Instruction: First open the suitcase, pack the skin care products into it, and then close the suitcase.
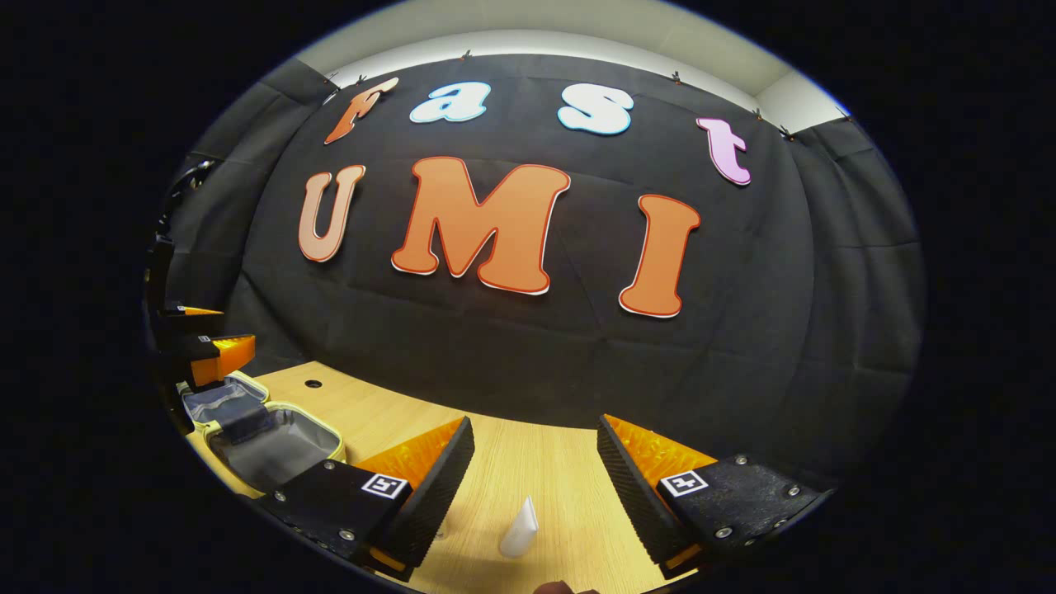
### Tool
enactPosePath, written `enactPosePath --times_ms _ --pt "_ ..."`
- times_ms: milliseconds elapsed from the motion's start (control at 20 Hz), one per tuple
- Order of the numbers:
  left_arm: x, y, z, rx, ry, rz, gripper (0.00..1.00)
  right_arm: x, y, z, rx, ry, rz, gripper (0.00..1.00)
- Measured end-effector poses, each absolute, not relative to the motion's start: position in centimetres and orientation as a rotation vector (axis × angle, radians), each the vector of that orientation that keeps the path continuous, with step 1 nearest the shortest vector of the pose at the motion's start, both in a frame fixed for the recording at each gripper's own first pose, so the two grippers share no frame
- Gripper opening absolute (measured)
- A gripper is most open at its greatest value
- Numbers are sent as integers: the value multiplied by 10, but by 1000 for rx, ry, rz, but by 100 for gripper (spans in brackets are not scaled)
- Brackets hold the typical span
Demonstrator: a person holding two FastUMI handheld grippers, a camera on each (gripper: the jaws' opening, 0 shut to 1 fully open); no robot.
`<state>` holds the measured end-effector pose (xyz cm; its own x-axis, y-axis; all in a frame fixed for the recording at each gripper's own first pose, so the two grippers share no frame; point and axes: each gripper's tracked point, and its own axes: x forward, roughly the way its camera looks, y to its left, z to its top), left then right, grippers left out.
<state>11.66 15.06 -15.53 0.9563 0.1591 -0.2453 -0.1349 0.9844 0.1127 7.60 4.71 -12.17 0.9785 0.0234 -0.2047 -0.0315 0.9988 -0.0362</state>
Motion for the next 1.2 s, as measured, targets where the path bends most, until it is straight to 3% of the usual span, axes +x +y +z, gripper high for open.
enactPosePath --times_ms 500,850,1200 --pt "127 51 -184 98 315 -49 99 63 26 -158 -27 291 27 96" --pt "122 -26 -253 152 412 -258 100 59 11 -179 -34 350 11 96" --pt "122 -66 -323 141 526 -316 100 55 -5 -186 -78 377 22 96"
